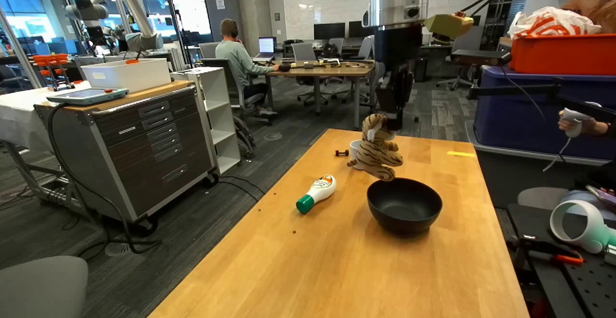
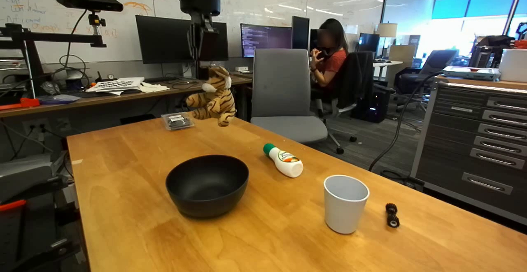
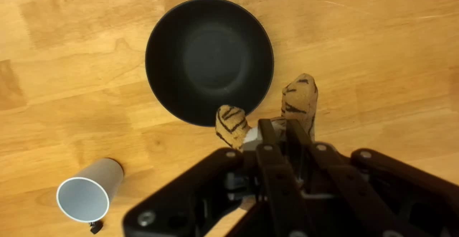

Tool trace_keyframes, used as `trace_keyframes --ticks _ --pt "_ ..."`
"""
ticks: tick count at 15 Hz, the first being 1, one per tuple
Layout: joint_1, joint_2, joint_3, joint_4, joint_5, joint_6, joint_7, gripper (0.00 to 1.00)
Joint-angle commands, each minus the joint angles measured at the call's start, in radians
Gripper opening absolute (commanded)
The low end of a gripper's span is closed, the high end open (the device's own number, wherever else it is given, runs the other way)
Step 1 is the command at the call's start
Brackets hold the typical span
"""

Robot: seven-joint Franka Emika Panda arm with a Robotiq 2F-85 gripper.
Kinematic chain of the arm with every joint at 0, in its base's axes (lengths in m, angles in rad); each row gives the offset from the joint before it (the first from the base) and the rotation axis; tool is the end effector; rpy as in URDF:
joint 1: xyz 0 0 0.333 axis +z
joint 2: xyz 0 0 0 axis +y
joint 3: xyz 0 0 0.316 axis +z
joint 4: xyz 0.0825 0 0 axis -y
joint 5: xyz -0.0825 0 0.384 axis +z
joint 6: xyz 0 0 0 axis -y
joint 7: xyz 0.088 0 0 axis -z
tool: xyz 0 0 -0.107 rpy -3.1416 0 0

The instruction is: Pick up the toy and put it in the bowl

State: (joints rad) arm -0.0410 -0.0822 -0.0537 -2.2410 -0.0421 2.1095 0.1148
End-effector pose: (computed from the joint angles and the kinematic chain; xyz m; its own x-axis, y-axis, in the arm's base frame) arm 0.5017 -0.0498 0.3991 0.9814 -0.1863 -0.0458 -0.1847 -0.9821 0.0361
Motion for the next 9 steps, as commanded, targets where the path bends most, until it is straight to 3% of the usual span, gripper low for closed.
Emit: trace_keyframes --ticks 1,9 --pt "-0.018 -0.003 -0.003 -0.076 -0.061 0.081 0.014 0.08" --pt "-0.045 0.101 -0.024 -0.162 -0.147 0.229 0.078 0.1"
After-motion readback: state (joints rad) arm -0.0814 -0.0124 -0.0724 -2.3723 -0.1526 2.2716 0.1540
